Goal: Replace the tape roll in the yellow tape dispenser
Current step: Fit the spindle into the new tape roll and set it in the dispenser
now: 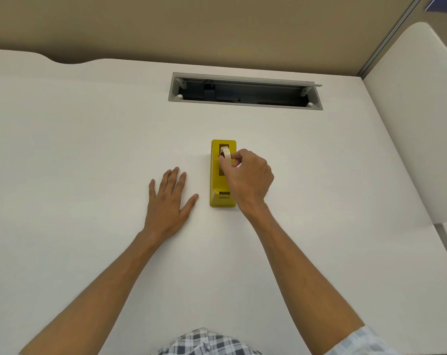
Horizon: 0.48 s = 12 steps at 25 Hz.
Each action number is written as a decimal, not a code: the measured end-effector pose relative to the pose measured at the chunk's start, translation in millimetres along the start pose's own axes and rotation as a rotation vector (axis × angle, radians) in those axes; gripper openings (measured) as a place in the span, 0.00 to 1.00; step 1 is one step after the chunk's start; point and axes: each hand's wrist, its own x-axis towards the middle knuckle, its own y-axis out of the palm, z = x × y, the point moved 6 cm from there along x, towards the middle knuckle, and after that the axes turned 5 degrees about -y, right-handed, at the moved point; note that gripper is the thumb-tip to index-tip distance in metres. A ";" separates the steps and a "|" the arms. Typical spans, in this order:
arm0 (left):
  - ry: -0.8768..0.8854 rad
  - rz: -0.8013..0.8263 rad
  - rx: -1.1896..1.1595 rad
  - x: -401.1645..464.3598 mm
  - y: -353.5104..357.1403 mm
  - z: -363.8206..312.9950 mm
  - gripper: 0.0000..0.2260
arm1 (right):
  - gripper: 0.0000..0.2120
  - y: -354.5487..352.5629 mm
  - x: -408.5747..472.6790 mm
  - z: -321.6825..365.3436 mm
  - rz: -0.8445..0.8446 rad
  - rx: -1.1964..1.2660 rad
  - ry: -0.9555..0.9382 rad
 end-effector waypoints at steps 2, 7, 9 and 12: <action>-0.002 -0.010 -0.005 -0.3 1.5 0.2 0.32 | 0.10 1.4 2.3 2.0 -0.004 -0.015 0.004; -0.010 -0.012 0.002 0.1 1.9 0.8 0.32 | 0.10 6.5 4.2 4.3 0.008 -0.072 0.012; -0.011 -0.014 -0.007 -0.3 1.8 0.8 0.32 | 0.10 8.1 4.5 3.5 0.016 -0.077 0.018; -0.017 -0.017 -0.003 -0.5 2.3 1.3 0.32 | 0.10 8.1 7.6 3.9 0.012 -0.097 0.019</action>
